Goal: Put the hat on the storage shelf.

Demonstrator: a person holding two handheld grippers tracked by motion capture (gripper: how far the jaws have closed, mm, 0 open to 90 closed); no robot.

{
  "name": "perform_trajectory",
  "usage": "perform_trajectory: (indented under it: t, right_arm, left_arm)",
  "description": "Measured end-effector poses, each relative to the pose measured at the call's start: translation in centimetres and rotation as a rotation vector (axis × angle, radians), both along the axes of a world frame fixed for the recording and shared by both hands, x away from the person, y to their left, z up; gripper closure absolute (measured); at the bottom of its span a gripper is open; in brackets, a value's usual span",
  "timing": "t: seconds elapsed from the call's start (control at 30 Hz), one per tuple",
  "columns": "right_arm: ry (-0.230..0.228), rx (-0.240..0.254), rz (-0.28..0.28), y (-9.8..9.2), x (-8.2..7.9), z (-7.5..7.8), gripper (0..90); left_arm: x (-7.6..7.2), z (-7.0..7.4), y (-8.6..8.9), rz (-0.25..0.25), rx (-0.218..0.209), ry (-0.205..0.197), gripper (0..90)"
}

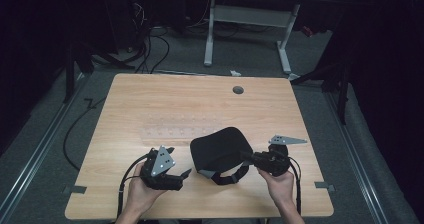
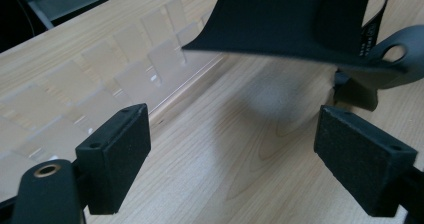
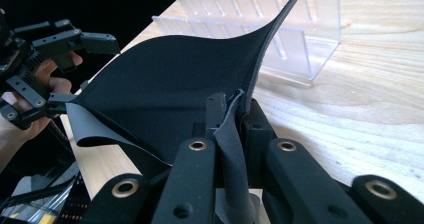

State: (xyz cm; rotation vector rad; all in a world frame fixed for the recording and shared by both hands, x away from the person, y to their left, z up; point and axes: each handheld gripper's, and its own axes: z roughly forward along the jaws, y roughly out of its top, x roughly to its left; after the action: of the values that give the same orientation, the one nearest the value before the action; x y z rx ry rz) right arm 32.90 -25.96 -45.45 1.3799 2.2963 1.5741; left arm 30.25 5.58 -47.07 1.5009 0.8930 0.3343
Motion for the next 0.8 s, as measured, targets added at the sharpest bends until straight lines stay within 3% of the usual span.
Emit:
perform_trajectory:
  t: [0.13, 0.5, 0.8]
  right_arm:
    - [0.015, -0.012, 0.016, 0.5, 0.2, -0.3, 85.9]
    - [0.061, -0.043, 0.042, 1.5, 0.7, -0.6, 85.7]
    - [0.067, -0.051, 0.067, 2.4, 0.8, -0.2, 85.7]
  left_arm:
    - [-0.3, 0.0, -0.5, -0.036, 0.011, 0.002, 15.6]
    - [-0.6, -0.7, -1.3, -0.064, 0.054, -0.008, 15.7]
    - [-0.4, -1.2, -1.4, -0.021, 0.072, -0.022, 23.3]
